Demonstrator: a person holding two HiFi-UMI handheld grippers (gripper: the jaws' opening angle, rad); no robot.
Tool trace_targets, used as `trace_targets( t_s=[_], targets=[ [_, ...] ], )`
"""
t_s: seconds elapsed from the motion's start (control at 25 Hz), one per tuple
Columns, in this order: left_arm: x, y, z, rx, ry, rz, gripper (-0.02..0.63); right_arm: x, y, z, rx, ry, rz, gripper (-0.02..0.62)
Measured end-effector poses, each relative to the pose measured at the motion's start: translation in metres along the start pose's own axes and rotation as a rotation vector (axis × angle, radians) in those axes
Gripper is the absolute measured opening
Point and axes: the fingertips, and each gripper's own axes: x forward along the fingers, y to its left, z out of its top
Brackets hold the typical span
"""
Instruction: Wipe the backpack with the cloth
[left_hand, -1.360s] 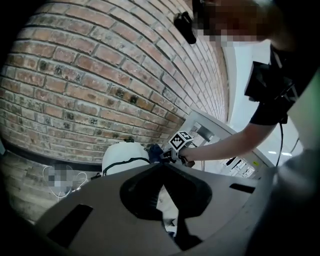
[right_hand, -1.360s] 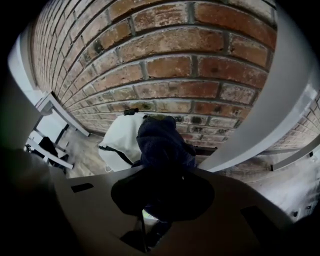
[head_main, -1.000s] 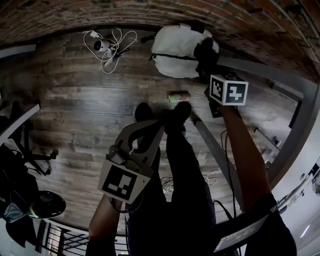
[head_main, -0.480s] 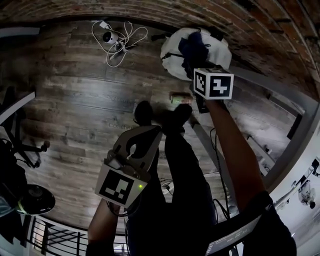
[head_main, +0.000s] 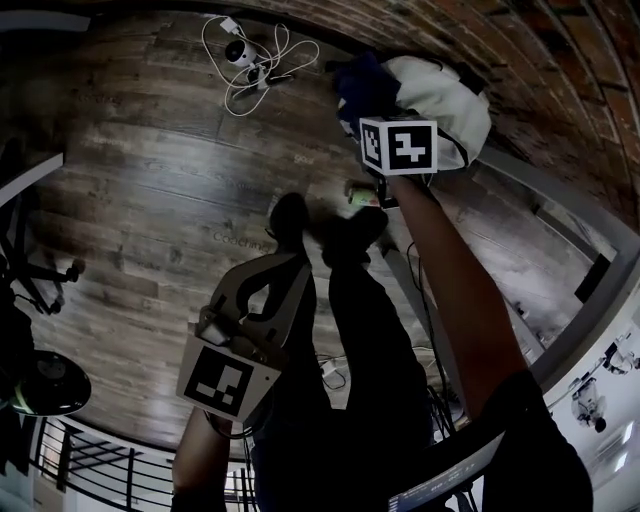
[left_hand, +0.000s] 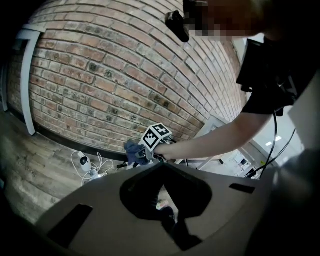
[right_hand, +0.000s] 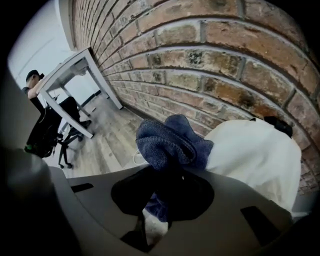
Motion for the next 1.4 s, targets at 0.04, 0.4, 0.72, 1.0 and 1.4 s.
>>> trace_targets(
  t_s=[0.04, 0.4, 0.72, 1.0, 1.4],
  targets=[
    [-0.001, 0.002, -0.002, -0.005, 0.004, 0.003, -0.002, 0.005, 0.006, 0.0, -0.01, 0.009, 0.011, 0.074],
    [0.001, 0.01, -0.006, -0.03, 0.041, 0.017, -0.002, 0.022, 0.035, -0.006, -0.226, 0.054, 0.069, 0.074],
    [0.027, -0.005, 0.005, 0.019, 0.075, -0.031, -0.002, -0.013, -0.025, 0.015, -0.11, -0.054, 0.014, 0.074],
    [0.05, -0.031, 0.014, 0.08, 0.114, -0.096, -0.002, -0.058, -0.06, 0.018, 0.143, -0.214, 0.033, 0.074],
    [0.069, -0.063, 0.015, 0.129, 0.148, -0.151, -0.002, -0.094, -0.133, -0.015, 0.365, -0.263, -0.011, 0.074]
  ],
)
